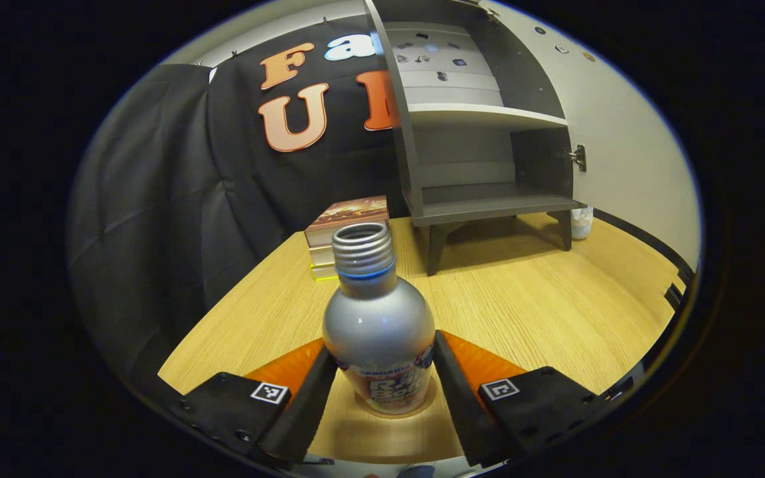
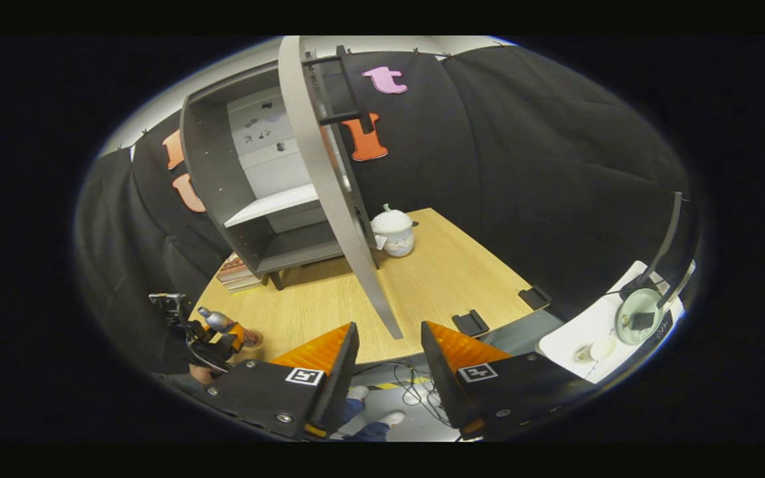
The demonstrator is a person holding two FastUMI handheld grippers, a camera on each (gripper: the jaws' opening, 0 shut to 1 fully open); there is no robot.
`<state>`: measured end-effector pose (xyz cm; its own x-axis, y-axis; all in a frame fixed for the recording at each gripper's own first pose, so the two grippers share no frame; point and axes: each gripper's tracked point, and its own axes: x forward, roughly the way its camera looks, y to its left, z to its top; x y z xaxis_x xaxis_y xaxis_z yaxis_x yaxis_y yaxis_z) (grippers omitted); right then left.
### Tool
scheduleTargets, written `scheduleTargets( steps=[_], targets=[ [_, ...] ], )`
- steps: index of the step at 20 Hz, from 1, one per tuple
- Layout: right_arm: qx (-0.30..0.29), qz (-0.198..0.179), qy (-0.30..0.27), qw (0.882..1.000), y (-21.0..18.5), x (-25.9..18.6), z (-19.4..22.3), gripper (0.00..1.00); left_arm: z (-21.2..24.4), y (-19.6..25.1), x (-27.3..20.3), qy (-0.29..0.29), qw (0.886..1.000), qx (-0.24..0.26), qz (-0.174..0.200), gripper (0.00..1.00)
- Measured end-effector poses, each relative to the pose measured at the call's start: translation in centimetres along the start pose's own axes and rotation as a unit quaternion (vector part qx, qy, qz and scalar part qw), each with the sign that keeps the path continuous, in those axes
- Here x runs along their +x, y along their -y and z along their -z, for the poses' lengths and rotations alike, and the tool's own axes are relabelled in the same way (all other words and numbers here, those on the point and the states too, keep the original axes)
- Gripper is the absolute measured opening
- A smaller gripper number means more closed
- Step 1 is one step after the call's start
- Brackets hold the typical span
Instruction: Open the cabinet door with the right hand, grasp the bottle in the cabinet with the left hand and place it on the coaster, then close the cabinet door with the right hand.
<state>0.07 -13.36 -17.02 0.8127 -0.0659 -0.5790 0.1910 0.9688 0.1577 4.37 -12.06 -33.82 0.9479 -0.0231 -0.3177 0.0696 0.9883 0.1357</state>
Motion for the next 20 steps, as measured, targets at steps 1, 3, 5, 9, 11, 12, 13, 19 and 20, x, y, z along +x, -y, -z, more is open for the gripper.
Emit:
scheduleTargets(
  steps=[1, 3, 5, 9, 11, 12, 13, 19, 20],
  targets=[
    [-0.001, 0.0, -0.001, 1.0, 0.0, 0.0, 0.1, 0.59, -0.1, 0.0, 0.0, 0.001, 1.0, -0.003, 0.001, 0.91],
    [-0.003, 0.001, -0.002, 1.0, 0.0, 0.0, 0.2, 0.59, -0.3, -0.1, -0.3, 0.004, 1.0, -0.006, 0.002, 0.9],
    [-0.002, 0.001, -0.001, 1.0, 0.0, -0.1, 0.3, 0.59, -0.6, -0.4, -0.3, 0.007, 1.0, -0.002, -0.003, 0.91],
    [0.002, 0.0, 0.004, 1.0, 0.2, -0.4, 0.3, 0.59, -2.1, -0.4, -1.1, 0.025, 1.0, -0.009, 0.002, 0.94],
    [0.006, -0.003, 0.004, 1.0, 0.2, -0.4, 0.5, 0.59, -3.3, -0.6, -1.4, 0.035, 0.999, -0.008, 0.002, 0.94],
    [0.008, -0.004, 0.005, 1.0, 0.2, -0.4, 0.6, 0.59, -3.9, -0.5, -1.5, 0.04, 0.999, -0.006, 0.001, 0.94],
    [0.009, -0.005, 0.005, 1.0, 0.2, -0.5, 0.7, 0.59, -4.4, -0.5, -1.7, 0.044, 0.999, -0.005, 0.003, 0.95],
    [0.017, -0.014, 0.021, 1.0, 0.3, -0.9, 0.4, 0.59, -8.0, -0.8, -3.3, 0.072, 0.997, -0.004, 0.005, 0.95],
    [0.02, -0.017, 0.027, 0.999, 0.2, -1.0, 0.0, 0.59, -8.8, -0.9, -3.6, 0.076, 0.997, -0.006, 0.005, 0.95]
  ],
)
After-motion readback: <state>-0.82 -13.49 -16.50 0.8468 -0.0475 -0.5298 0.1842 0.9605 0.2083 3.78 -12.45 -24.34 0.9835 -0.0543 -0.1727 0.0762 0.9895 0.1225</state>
